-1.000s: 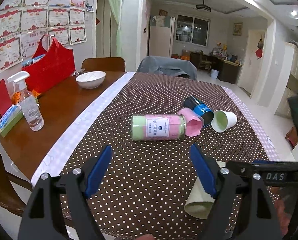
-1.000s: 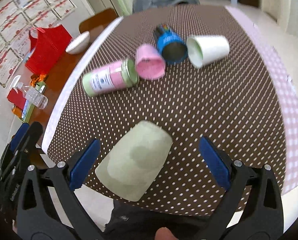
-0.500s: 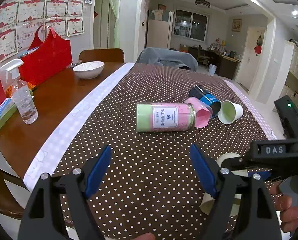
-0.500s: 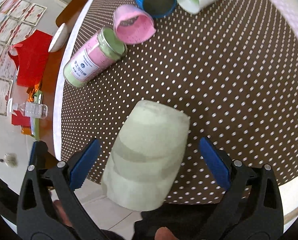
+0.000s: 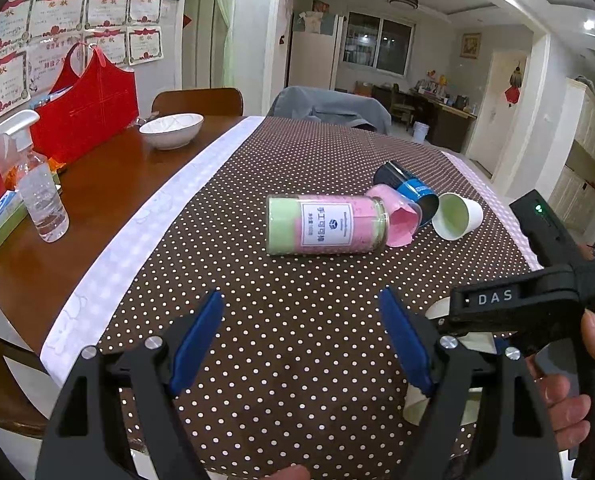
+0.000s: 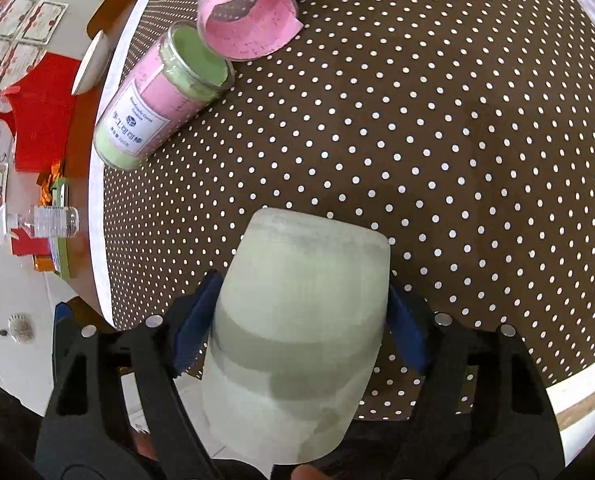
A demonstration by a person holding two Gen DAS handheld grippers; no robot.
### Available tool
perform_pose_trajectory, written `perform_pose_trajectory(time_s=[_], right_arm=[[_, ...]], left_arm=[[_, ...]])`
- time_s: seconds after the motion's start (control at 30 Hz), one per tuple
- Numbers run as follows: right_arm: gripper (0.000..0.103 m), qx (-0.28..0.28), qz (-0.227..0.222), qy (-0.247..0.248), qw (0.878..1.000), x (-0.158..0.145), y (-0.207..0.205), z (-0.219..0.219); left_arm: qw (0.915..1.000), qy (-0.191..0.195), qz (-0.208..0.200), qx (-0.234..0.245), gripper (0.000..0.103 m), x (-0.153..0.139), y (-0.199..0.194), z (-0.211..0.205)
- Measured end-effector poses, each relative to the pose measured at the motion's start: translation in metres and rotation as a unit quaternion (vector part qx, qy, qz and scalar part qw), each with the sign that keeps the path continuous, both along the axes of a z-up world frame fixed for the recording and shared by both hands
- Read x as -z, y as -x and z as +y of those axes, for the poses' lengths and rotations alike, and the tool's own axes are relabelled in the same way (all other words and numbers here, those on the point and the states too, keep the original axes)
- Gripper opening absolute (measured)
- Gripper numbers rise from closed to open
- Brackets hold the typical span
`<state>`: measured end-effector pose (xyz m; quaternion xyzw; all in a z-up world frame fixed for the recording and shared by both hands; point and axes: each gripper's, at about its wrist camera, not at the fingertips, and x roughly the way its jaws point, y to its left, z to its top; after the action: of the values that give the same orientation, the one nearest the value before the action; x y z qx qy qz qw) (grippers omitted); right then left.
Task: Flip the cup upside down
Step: 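Rotate the held cup with the right gripper so its rim faces down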
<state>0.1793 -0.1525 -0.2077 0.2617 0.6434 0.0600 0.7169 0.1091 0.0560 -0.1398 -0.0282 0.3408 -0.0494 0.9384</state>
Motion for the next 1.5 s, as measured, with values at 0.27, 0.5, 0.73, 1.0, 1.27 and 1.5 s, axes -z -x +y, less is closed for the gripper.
perform_pose_trajectory(time_s=[0.27, 0.5, 0.73, 1.0, 1.27, 1.5], right_arm=[[0.076, -0.002, -0.037, -0.059, 0.998, -0.003, 0.012, -0.016], [0.076, 0.013, -0.097, -0.102, 0.99, -0.012, 0.018, -0.04], [0.076, 0.017, -0.193, -0.083, 0.978, -0.038, 0.012, -0.057], [0.076, 0.01, -0.346, 0.048, 0.937, -0.066, 0.007, -0.041], [0.076, -0.014, -0.401, 0.145, 0.904, -0.061, 0.004, -0.018], [0.076, -0.038, -0.403, 0.191, 0.894, -0.046, -0.003, -0.004]], left_arm=[[0.9999, -0.013, 0.004, 0.006, 0.079, -0.004, 0.003, -0.015], [0.9993, -0.037, -0.004, 0.011, 0.079, -0.012, 0.012, -0.035], [0.9989, -0.043, -0.013, -0.011, 0.079, -0.027, 0.015, -0.033], [0.9984, -0.034, -0.015, -0.042, 0.079, -0.039, 0.017, -0.019], [0.9988, -0.022, -0.01, -0.043, 0.079, -0.036, 0.015, -0.018], [0.9989, -0.013, -0.006, -0.045, 0.079, -0.033, 0.014, -0.014]])
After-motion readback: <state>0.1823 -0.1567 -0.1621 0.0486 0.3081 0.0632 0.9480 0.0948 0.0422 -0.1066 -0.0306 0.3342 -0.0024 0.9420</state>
